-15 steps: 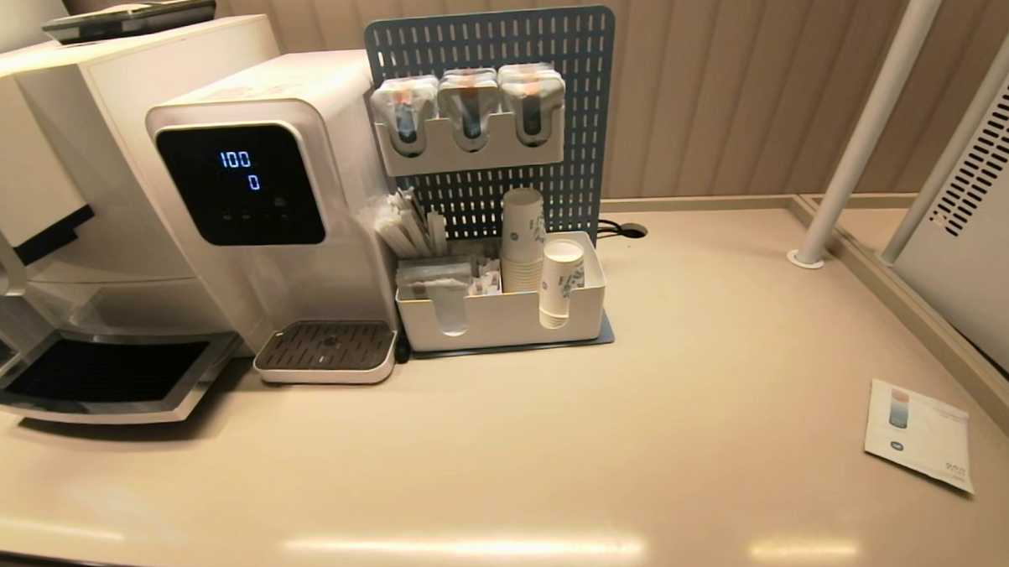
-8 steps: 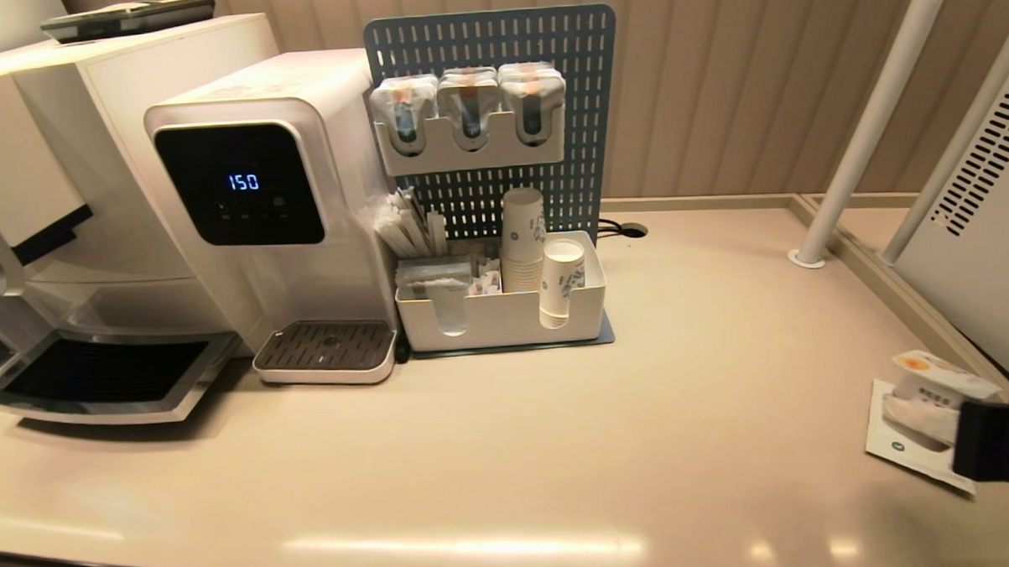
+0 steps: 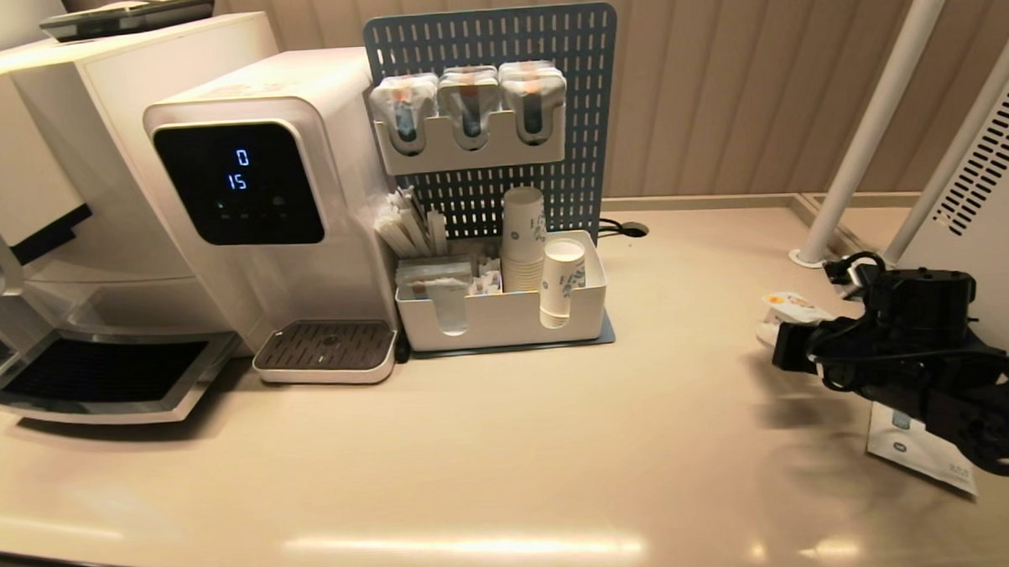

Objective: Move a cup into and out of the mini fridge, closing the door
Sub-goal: Place the yoghurt on the table

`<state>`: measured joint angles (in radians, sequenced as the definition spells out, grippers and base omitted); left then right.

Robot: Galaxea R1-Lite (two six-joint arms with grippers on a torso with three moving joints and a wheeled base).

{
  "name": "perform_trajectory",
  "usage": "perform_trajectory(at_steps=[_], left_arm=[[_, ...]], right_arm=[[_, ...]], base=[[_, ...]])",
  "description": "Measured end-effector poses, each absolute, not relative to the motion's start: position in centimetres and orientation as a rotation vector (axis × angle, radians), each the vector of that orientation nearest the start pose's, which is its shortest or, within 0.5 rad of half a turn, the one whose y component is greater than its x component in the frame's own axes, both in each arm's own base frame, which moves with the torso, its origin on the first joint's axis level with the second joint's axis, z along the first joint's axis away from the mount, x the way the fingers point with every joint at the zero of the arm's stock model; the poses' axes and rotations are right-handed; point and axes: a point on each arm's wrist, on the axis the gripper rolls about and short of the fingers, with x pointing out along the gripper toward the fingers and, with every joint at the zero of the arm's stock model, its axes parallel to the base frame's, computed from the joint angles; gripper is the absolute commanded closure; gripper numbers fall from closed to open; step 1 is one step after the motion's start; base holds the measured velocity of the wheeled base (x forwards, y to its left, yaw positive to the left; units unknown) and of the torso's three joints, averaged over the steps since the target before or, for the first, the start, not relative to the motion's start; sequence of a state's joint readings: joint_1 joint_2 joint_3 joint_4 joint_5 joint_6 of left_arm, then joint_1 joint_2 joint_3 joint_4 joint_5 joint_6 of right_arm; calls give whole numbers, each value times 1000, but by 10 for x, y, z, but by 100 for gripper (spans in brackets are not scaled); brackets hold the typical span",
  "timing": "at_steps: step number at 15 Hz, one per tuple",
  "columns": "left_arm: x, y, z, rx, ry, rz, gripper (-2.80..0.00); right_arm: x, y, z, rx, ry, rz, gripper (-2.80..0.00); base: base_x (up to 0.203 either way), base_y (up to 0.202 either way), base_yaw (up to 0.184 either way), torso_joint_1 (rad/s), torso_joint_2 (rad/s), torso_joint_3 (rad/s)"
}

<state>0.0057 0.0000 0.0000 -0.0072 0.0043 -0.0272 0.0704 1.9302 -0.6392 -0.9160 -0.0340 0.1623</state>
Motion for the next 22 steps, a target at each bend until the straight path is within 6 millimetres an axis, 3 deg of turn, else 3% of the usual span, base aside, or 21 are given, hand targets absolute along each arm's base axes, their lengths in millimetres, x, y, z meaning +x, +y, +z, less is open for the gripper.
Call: perform_trajectory(at_steps=[12, 22], left_arm=[[-23, 0, 76, -27, -7, 11, 0], [-23, 0, 76, -27, -7, 10, 0]], right_arm=[[421, 27, 66, 92, 390, -159, 0], [465, 29, 44, 80, 451, -175, 0]], base=[[0, 0, 0, 0, 0, 0], [0, 0, 0, 0, 0, 0]])
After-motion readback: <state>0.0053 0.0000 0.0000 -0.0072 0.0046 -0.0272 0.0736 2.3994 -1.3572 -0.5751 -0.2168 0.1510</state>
